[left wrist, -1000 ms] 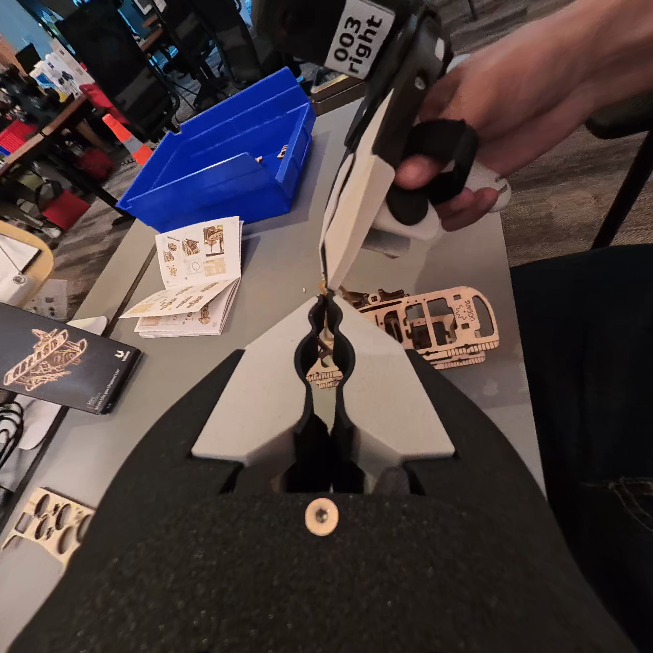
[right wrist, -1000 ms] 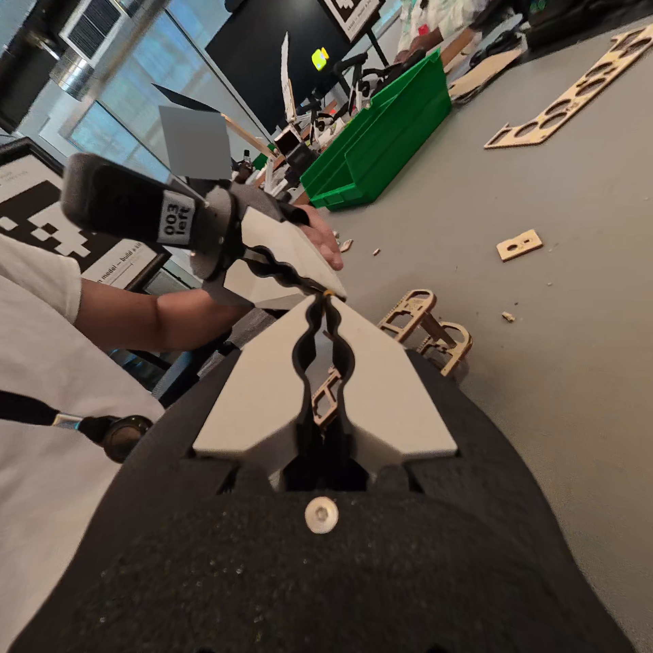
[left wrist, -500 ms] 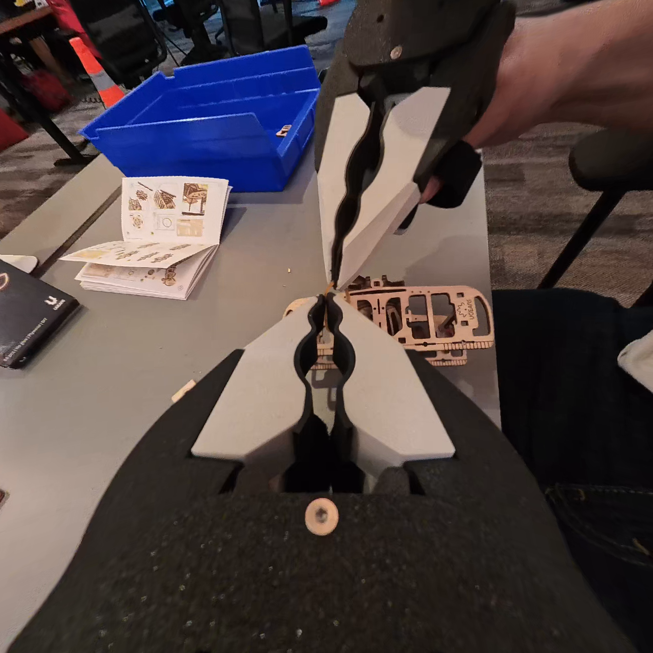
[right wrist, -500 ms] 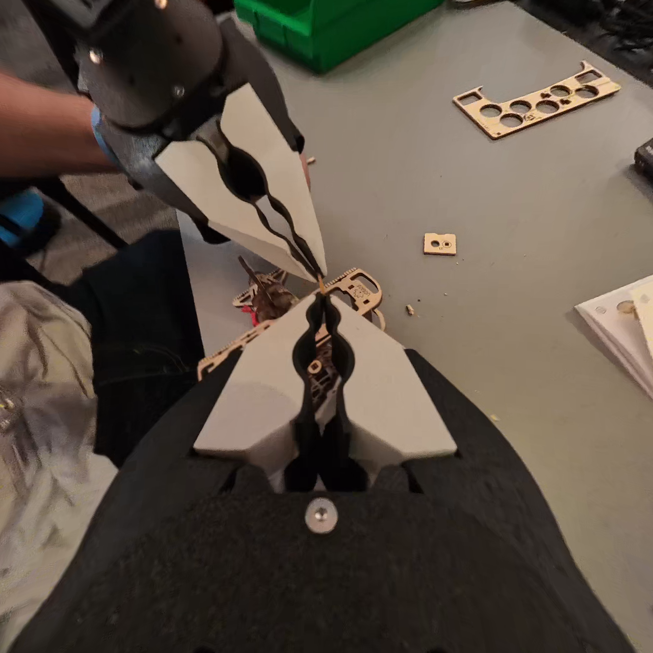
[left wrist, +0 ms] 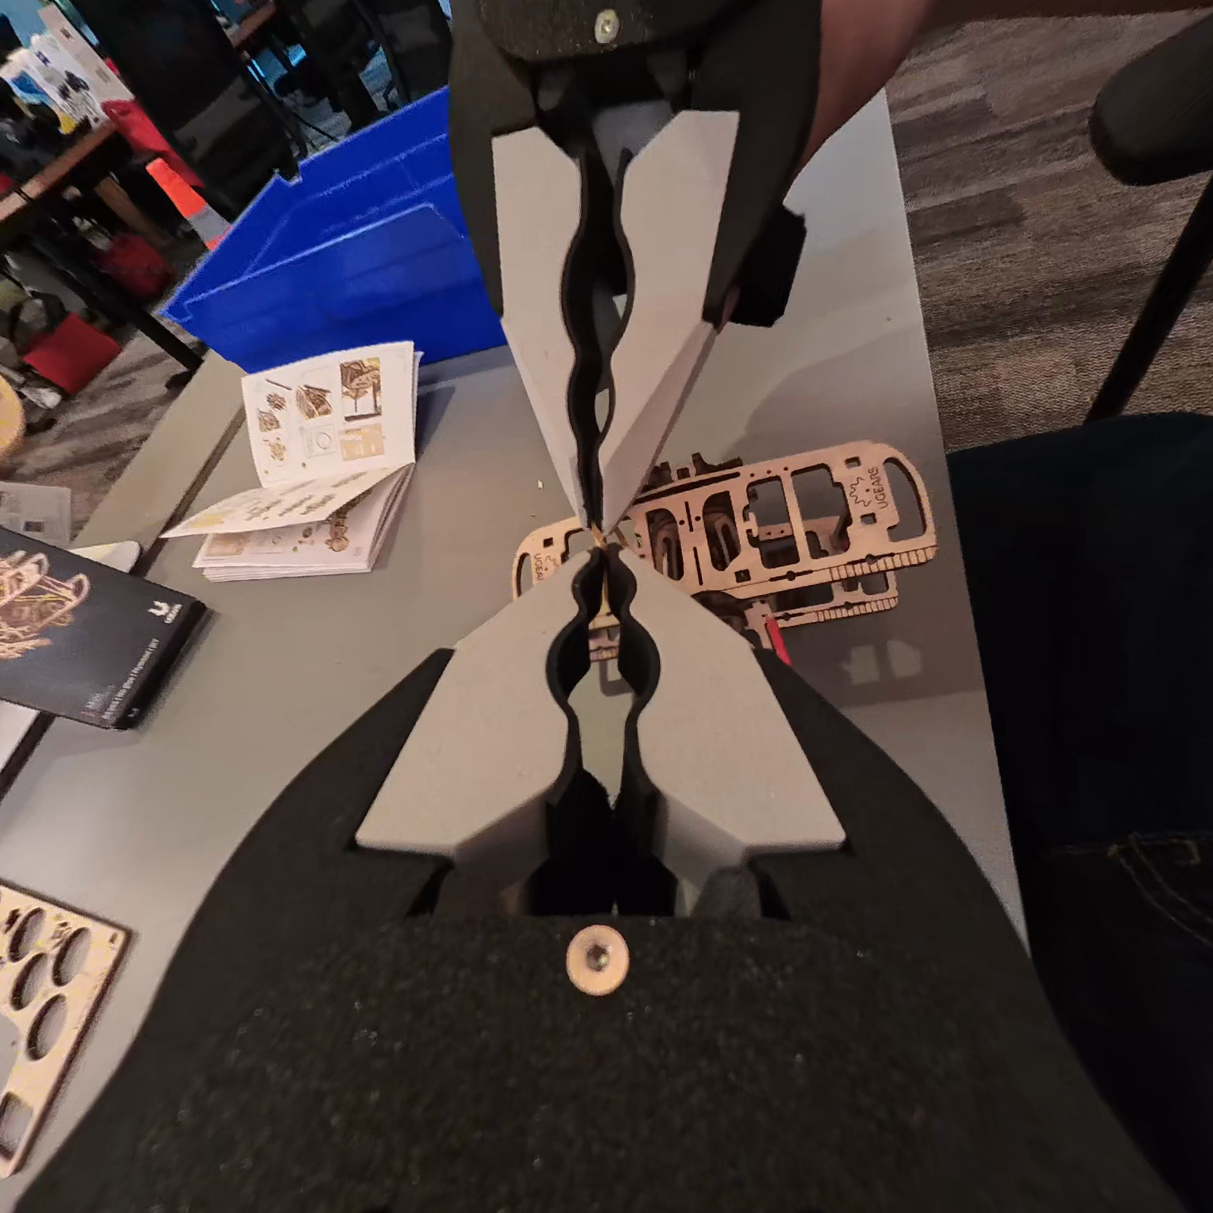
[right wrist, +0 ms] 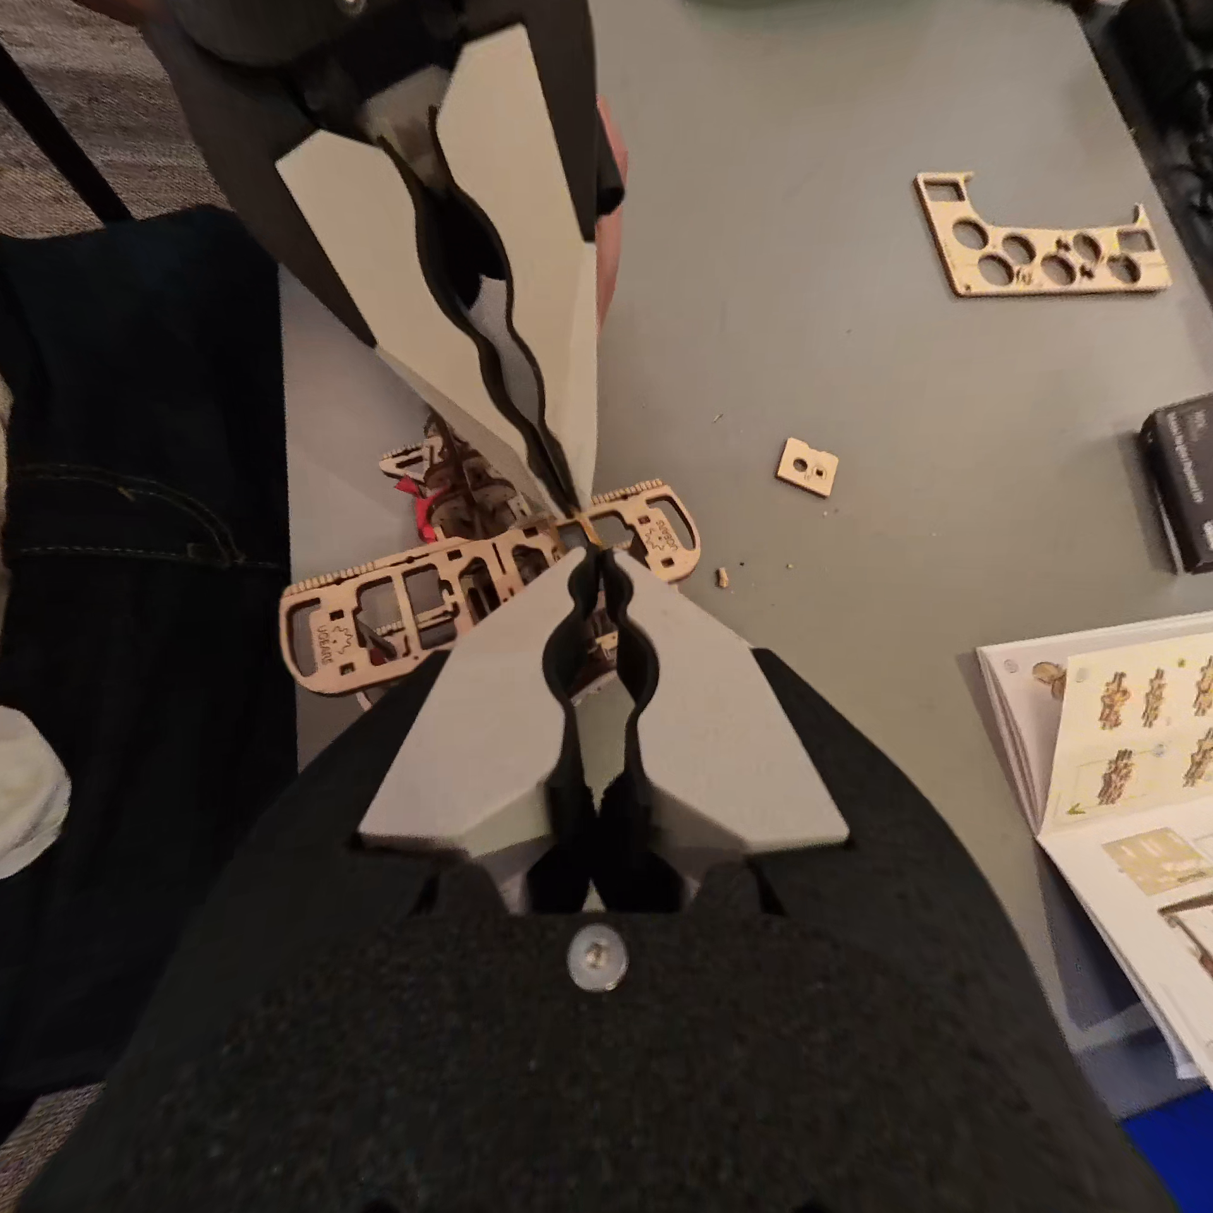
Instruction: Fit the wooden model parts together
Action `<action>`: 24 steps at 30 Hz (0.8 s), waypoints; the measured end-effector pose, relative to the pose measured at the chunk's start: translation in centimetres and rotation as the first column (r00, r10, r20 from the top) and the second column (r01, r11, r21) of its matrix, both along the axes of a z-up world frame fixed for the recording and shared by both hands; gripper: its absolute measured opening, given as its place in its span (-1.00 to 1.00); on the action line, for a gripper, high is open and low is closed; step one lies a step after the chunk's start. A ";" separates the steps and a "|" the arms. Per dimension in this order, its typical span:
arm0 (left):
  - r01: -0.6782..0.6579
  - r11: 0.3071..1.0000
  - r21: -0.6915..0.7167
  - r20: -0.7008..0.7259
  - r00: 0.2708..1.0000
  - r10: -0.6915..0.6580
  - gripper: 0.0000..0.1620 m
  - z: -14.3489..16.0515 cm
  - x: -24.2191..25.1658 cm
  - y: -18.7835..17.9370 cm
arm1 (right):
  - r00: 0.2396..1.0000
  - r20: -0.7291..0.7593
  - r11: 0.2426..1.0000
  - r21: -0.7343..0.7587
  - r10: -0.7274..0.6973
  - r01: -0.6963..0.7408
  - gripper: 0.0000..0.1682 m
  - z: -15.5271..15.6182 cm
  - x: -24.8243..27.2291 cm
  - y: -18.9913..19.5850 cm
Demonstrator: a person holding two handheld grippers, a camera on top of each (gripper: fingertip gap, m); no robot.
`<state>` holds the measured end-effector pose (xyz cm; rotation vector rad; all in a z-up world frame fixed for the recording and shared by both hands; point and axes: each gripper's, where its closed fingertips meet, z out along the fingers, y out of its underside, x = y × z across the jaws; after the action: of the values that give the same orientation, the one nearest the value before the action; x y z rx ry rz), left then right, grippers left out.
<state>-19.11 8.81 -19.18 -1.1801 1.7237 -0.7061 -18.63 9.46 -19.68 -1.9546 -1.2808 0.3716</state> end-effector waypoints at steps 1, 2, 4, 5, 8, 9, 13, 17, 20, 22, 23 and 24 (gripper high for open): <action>-0.009 1.000 0.020 0.012 1.000 0.009 -1.00 0.3 0.0 0.2 | 1.000 0.001 1.000 0.027 0.006 -0.006 -1.00 0.3 -0.1 0.1; -0.014 0.999 0.049 0.029 1.000 0.013 -1.00 0.7 0.0 0.3 | 1.000 0.010 0.998 0.058 0.001 -0.002 -1.00 0.5 0.0 0.4; -0.004 0.998 0.070 0.004 1.000 0.003 -1.00 0.4 0.0 0.2 | 1.000 0.028 0.999 0.040 0.013 -0.014 -1.00 0.3 0.1 0.1; -0.002 0.997 0.083 0.001 1.000 0.002 -1.00 0.2 0.1 0.2 | 0.999 0.040 0.999 0.031 0.010 -0.011 -1.00 0.1 0.4 0.0; 0.020 0.995 0.093 -0.020 1.000 -0.018 -1.00 -0.7 0.2 -0.2 | 1.000 0.015 1.000 -0.014 0.012 -0.012 -1.00 0.0 0.2 -0.5; 0.024 0.996 0.088 -0.025 0.999 -0.022 -1.00 -0.7 0.2 -0.3 | 1.000 0.009 0.998 -0.067 -0.008 0.009 -1.00 -0.3 0.2 -0.7; 0.039 0.998 0.043 -0.040 0.998 -0.038 -1.00 -0.7 0.4 -0.6 | 0.998 -0.044 0.989 -0.145 -0.047 0.040 -1.00 0.0 0.3 -0.8; 0.041 0.999 -0.001 -0.057 0.998 -0.041 -1.00 -0.8 0.5 -0.7 | 0.998 -0.054 0.984 -0.177 -0.043 0.033 -0.87 -0.3 0.7 -1.0; 0.043 0.999 -0.006 -0.071 0.996 -0.044 -1.00 -1.1 0.6 -0.8 | 0.997 -0.077 0.987 -0.160 -0.032 0.020 -0.88 0.1 0.6 -1.2; 0.046 0.999 -0.009 -0.079 0.996 -0.046 -1.00 -1.2 0.6 -0.9 | 0.995 -0.104 0.991 -0.132 -0.008 -0.006 -0.90 0.7 0.0 -1.4; 0.046 0.999 -0.011 -0.081 0.996 -0.047 -1.00 -1.3 0.6 -0.9 | 0.994 -0.106 0.994 -0.111 0.009 -0.021 -0.92 0.9 -0.3 -1.5; 0.047 0.999 -0.013 -0.083 0.995 -0.048 -1.00 -1.3 0.6 -0.9 | 0.995 -0.099 0.996 -0.085 0.025 -0.034 -0.93 0.9 -0.6 -1.6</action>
<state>-18.54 7.92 -20.52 -1.1940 1.8241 -0.7042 -19.22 7.87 -18.80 -1.9661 -1.2508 0.5393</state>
